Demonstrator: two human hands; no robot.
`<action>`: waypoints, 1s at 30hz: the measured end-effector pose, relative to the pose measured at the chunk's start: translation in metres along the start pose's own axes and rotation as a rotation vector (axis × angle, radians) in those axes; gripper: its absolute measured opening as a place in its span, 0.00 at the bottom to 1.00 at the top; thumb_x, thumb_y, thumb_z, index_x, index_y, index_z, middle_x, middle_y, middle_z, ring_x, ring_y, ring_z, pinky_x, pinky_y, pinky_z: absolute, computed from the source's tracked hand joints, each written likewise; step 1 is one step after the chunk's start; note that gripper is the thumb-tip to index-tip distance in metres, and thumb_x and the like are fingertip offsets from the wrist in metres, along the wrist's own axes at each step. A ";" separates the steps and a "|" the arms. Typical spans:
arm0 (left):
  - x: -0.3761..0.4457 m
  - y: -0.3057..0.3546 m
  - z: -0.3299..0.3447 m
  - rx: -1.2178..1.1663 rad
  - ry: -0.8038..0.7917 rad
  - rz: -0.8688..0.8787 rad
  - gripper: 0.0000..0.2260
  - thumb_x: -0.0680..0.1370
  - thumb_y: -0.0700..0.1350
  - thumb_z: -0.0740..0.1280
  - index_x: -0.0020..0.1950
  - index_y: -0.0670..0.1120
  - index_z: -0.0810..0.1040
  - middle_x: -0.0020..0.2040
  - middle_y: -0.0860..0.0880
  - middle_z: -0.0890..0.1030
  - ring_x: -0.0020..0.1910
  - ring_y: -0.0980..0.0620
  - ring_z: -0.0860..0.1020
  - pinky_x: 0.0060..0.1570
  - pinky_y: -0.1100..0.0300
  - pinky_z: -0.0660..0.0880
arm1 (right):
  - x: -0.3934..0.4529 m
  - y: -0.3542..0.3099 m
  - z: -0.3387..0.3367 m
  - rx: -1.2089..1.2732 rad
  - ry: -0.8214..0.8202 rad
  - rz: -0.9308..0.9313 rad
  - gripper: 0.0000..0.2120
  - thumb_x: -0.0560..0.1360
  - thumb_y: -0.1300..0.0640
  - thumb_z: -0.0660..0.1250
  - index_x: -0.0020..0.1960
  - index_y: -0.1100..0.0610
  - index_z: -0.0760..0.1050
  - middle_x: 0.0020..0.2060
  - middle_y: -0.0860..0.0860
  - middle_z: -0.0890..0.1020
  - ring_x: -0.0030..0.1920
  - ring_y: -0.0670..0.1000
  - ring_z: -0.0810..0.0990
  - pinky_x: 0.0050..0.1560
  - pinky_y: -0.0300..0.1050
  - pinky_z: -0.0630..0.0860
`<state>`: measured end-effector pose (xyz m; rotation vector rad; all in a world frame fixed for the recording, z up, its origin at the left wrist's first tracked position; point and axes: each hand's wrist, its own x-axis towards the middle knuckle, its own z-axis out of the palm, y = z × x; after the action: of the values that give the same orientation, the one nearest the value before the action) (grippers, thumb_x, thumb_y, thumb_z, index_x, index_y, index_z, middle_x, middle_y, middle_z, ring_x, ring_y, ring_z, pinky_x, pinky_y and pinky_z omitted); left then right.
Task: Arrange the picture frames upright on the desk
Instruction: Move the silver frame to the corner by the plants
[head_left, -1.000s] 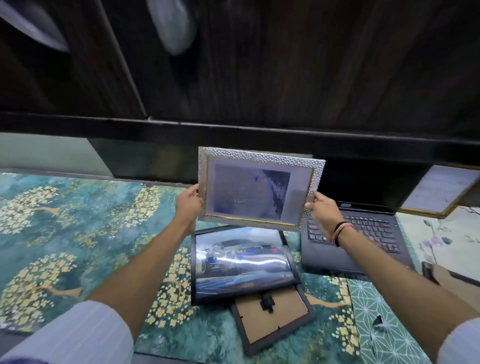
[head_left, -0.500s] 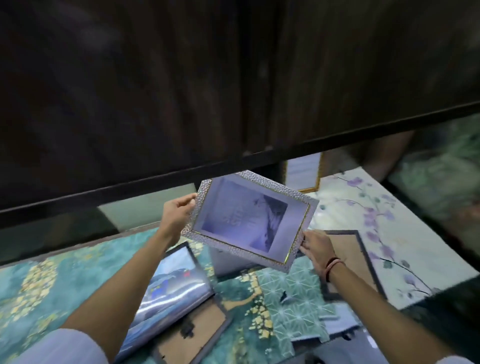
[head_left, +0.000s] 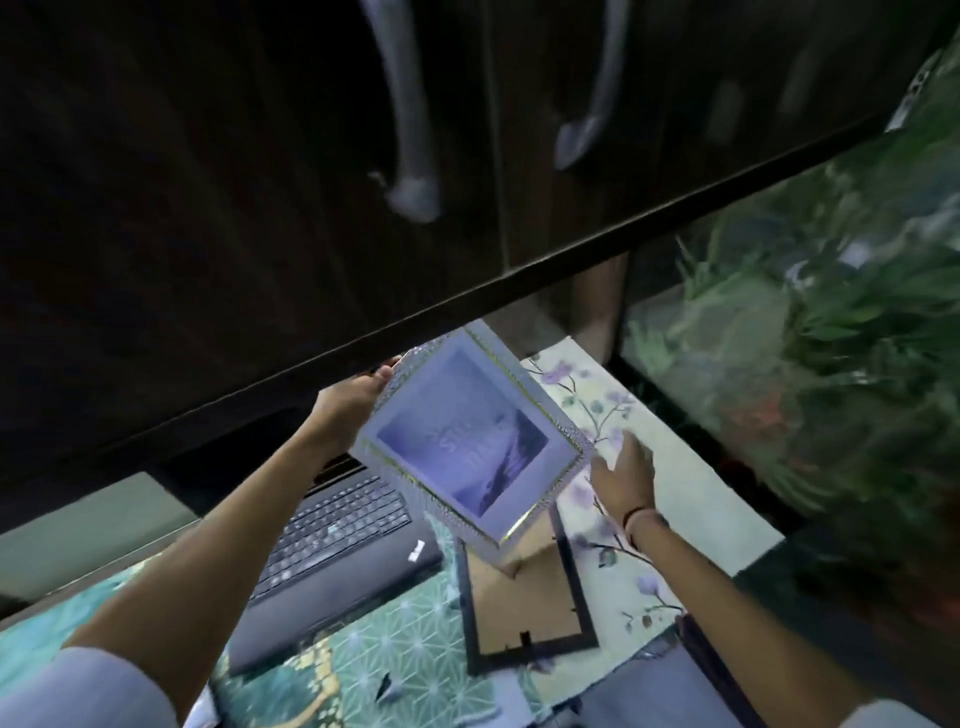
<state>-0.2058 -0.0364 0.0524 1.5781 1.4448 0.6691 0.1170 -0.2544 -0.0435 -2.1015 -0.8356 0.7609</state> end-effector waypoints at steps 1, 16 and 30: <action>0.019 -0.004 0.011 0.033 -0.027 -0.011 0.29 0.68 0.69 0.74 0.59 0.49 0.86 0.57 0.47 0.87 0.59 0.46 0.84 0.64 0.49 0.78 | 0.016 -0.006 -0.013 0.003 0.047 -0.099 0.28 0.77 0.61 0.69 0.73 0.69 0.67 0.69 0.69 0.72 0.71 0.66 0.70 0.71 0.51 0.64; -0.004 0.172 0.140 0.138 -0.222 0.264 0.14 0.83 0.46 0.67 0.68 0.42 0.80 0.64 0.41 0.83 0.64 0.45 0.80 0.66 0.53 0.76 | 0.150 -0.027 -0.063 0.519 -0.063 -0.171 0.09 0.80 0.66 0.60 0.55 0.62 0.79 0.38 0.51 0.77 0.33 0.43 0.69 0.33 0.34 0.68; 0.037 0.083 0.192 -0.279 -0.211 -0.119 0.15 0.85 0.54 0.57 0.63 0.46 0.76 0.61 0.46 0.79 0.53 0.51 0.77 0.54 0.54 0.71 | 0.235 -0.057 -0.053 0.593 0.037 -0.217 0.10 0.78 0.62 0.66 0.58 0.59 0.82 0.47 0.50 0.82 0.46 0.45 0.76 0.51 0.39 0.74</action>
<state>0.0048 -0.0421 0.0262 1.2945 1.2215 0.5864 0.2812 -0.0700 -0.0266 -1.4699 -0.6966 0.7391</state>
